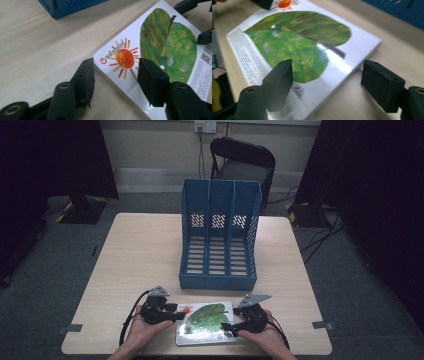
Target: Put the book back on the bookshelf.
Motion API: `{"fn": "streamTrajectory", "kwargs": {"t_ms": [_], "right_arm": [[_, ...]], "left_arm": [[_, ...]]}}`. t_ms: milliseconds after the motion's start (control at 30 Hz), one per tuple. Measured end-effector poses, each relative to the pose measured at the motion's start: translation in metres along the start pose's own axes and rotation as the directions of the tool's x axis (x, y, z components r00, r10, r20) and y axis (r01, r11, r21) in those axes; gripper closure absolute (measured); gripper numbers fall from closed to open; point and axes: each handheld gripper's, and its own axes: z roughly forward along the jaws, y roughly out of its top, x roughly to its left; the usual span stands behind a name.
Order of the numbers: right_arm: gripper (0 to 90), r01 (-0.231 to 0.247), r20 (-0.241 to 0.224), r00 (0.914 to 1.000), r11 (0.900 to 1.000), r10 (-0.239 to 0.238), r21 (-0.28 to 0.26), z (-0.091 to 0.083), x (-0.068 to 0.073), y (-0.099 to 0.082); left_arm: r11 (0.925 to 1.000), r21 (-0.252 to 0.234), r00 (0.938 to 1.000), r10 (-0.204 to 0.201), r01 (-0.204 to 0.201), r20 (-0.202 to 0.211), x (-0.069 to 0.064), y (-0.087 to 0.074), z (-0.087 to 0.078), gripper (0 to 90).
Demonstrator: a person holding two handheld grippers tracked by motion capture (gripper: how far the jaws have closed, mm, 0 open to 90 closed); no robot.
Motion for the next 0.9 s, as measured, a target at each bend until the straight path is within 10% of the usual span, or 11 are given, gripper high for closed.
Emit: {"fn": "streamTrajectory", "kwargs": {"t_ms": [367, 533, 700, 900], "right_arm": [[9.8, 0.058, 0.034, 0.9977, 0.9983, -0.058, -0.001, 0.006, 0.011, 0.001], [10.8, 0.060, 0.029, 0.9978, 0.9982, -0.059, -0.001, 0.007, 0.010, 0.002], [13.0, 0.051, 0.024, 0.9984, 0.9987, -0.051, -0.002, 0.006, 0.007, 0.003], [13.0, 0.052, 0.008, 0.9986, 0.9986, -0.052, -0.013, 0.003, 0.008, 0.003]], "left_arm": [[0.9994, -0.031, 0.9996, 0.017, -0.018, -0.023, -0.001, 0.005, 0.009, 45.7], [0.9990, -0.030, 0.9994, -0.034, 0.034, 0.008, 0.000, 0.006, 0.008, 40.8], [0.9888, -0.038, 0.9861, -0.141, 0.144, 0.089, 0.010, 0.003, 0.005, 42.3], [0.9829, -0.052, 0.9748, -0.167, 0.177, 0.148, 0.010, 0.003, 0.004, 44.5]]}}
